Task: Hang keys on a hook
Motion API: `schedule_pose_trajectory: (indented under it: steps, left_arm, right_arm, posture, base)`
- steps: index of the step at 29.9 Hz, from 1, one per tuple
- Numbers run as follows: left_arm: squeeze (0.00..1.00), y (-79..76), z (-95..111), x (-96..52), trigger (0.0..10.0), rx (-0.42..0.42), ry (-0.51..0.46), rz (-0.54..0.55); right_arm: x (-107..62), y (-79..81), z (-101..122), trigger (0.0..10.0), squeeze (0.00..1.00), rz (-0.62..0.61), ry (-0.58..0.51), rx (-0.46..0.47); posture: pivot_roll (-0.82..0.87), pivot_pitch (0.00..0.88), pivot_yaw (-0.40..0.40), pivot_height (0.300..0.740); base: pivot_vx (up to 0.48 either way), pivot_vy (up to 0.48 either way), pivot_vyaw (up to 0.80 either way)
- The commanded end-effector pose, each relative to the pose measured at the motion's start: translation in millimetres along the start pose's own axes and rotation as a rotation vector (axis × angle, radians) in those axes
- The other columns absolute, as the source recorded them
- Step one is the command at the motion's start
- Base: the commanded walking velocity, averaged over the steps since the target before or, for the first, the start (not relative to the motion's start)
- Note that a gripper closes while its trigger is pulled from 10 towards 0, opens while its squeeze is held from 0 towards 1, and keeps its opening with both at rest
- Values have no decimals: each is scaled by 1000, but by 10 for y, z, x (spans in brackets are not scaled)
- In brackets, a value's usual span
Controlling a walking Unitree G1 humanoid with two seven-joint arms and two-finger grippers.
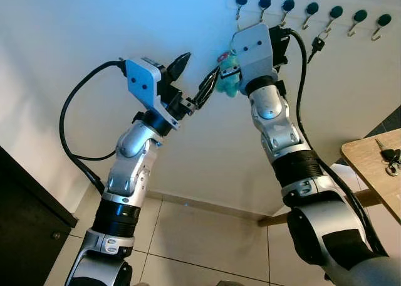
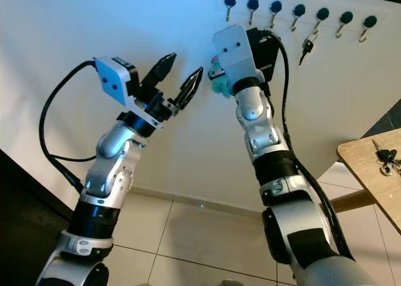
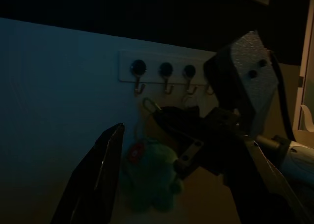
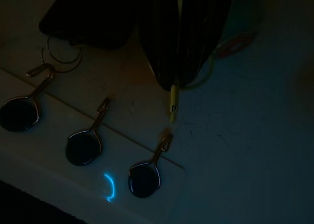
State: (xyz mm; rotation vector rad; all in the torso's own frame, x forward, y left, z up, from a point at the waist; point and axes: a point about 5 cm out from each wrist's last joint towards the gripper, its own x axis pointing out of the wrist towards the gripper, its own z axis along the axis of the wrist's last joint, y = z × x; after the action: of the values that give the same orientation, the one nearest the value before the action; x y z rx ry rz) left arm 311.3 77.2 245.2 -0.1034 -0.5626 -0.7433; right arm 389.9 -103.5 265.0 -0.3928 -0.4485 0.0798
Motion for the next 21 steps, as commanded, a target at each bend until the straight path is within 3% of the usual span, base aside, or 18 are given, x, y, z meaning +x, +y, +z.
schedule_pose_trajectory:
  steps: [1, 14, 21]
  left_arm:
    - [0, -67, 16, 38, 10000, -8, -10, -24]
    - [0, -64, 33, 37, 10000, -13, -19, -21]
    - [0, -72, 31, 40, 10000, -11, -18, -24]
  right_arm:
    - [6, -14, -13, 10000, 0, 9, -2, -4]
    - [16, -118, 218, 10000, 0, -69, -165, -16]
    - [39, -153, 178, 10000, 0, -92, -130, -36]
  posture:
    - [41, 76, -80, 740]
    - [40, 66, -81, 740]
    - [40, 63, -83, 740]
  base:
    - [0, 0, 0]
    - [0, 0, 0]
    - [0, 0, 0]
